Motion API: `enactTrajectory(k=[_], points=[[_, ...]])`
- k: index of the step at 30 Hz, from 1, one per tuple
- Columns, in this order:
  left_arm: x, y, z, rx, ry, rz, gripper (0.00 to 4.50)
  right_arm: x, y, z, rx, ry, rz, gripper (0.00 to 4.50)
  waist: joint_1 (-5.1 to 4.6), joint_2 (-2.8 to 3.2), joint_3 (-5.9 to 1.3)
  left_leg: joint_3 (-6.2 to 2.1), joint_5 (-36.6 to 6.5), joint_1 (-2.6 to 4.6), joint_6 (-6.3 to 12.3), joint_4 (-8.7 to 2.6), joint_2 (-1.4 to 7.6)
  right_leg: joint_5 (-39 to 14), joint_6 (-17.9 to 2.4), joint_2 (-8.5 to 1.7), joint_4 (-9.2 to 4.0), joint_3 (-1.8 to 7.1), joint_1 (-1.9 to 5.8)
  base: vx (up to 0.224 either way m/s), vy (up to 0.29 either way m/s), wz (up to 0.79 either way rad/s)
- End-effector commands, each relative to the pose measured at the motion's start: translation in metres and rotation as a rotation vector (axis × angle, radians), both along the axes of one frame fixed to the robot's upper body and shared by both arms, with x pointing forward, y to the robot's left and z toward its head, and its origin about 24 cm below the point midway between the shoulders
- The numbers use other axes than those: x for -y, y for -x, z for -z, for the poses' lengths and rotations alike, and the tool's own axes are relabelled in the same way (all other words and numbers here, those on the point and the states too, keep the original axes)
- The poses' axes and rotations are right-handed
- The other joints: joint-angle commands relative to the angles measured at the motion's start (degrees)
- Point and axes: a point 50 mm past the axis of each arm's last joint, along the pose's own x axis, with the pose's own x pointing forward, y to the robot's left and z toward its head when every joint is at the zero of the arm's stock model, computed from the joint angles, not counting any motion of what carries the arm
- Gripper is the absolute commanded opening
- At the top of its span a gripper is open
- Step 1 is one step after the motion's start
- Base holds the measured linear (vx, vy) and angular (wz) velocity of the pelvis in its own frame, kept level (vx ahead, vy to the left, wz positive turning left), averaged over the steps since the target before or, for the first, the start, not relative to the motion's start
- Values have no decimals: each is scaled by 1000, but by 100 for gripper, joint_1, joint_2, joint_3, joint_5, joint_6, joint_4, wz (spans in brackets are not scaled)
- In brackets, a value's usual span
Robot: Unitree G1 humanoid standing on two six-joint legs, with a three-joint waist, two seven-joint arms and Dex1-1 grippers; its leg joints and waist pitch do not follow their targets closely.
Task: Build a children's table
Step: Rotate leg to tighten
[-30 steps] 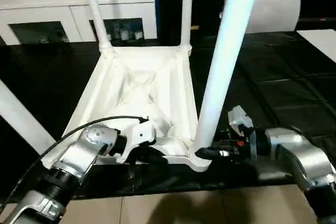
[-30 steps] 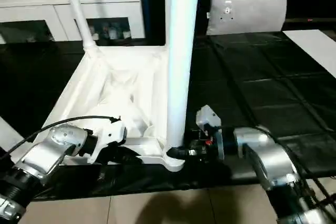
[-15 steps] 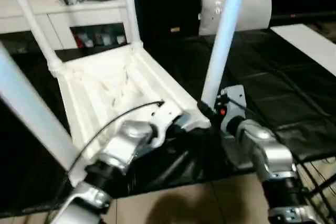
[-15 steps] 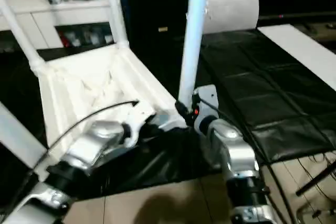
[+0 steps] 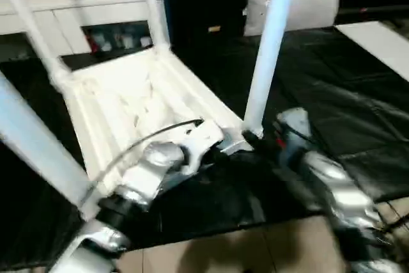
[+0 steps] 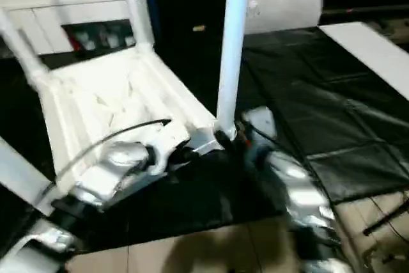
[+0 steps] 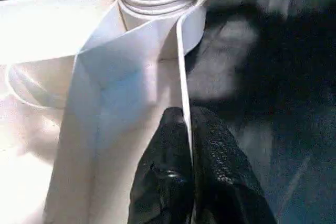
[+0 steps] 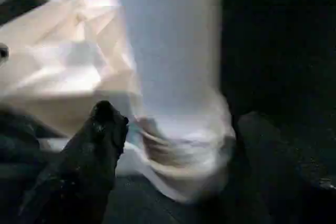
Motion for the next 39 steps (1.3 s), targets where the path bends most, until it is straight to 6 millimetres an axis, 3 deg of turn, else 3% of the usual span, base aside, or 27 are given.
enactTrajectory(k=[1,2,3,4,5,6,7,10,14,18,20,25,30,36,37,39], points=[[-1,9,3,-16,-1,95,0,-1,2,-15,35,-22,-100,408,109,-145,-395,47,128,-211,902,-306,104,-1104,-776,-284,-234,374,460,0,0,0],[-4,13,4,-29,2,132,0,3,6,-17,32,-6,-146,408,123,-147,-395,55,191,-205,947,-297,116,-1049,-813,-280,-222,374,458,0,0,0],[-6,15,5,-39,-8,167,0,8,8,-19,27,16,-190,415,156,-89,-410,67,279,-197,1016,-267,120,-966,-838,-271,-217,368,454,0,0,0],[-8,17,6,-43,-19,199,0,12,10,-20,28,34,-226,440,187,-101,-420,66,307,-202,1055,-266,126,-954,-841,-269,-208,363,454,0,0,0],[-10,20,7,-53,-41,263,0,16,12,-23,31,57,-280,440,234,-218,-393,88,231,-199,1095,-282,135,-1146,-815,-262,-220,371,437,0,0,0],[-11,21,7,-56,-47,286,0,17,13,-24,31,60,-298,440,286,-160,-387,93,165,-174,1068,-283,147,-1390,-794,-265,-232,381,409,0,0,0],[-13,24,7,-66,-55,339,0,17,15,-26,17,38,-359,440,322,-142,-371,100,70,-145,998,-293,168,-1586,-772,-259,-252,379,381,0,0,0],[-20,30,6,-90,-82,443,0,14,22,-31,-20,5,-507,409,397,-151,-360,92,-264,-117,869,-325,202,-1792,-751,-252,-266,395,375,0,0,0],[-28,33,9,-111,-125,500,0,7,27,-27,-74,24,-666,374,490,-146,-356,104,-377,-83,722,-334,219,-1828,-818,-248,-243,443,341,0,0,0],[-31,33,10,-116,-141,532,0,-1,25,-21,-136,51,-764,350,499,-192,-347,137,-513,-106,594,-355,199,-2014,-783,-246,-236,467,369,0,0,0],[-31,34,10,-119,-143,541,0,-3,25,-20,-148,61,-791,330,508,-179,-354,147,-513,-85,547,-353,201,-2074,-741,-252,-243,485,356,0,0,0],[-32,37,11,-123,-137,550,0,-5,22,-22,-156,53,-824,277,530,-185,-385,148,-297,-93,572,-335,204,-1650,-885,-243,-184,498,376,0,0,0],[-33,38,12,-121,-117,534,0,-7,24,-20,-177,43,-863,228,561,-202,-388,156,-205,-94,611,-328,204,-1641,-908,-242,-179,496,377,0,0,0],[-33,37,10,-122,-109,528,0,-9,25,-22,-185,20,-883,208,592,-216,-382,161,-244,-90,590,-335,201,-1812,-842,-240,-194,493,372,0,0,0],[-33,36,11,-116,-101,513,0,-11,26,-19,-184,9,-886,206,590,-240,-381,162,-242,-92,579,-338,199,-1843,-814,-239,-192,494,376,0,0,0],[-31,34,10,-109,-81,481,0,-15,29,-20,-167,-16,-881,205,591,-225,-378,165,-251,-83,567,-338,204,-1880,-795,-239,-205,497,364,0,0,0]])
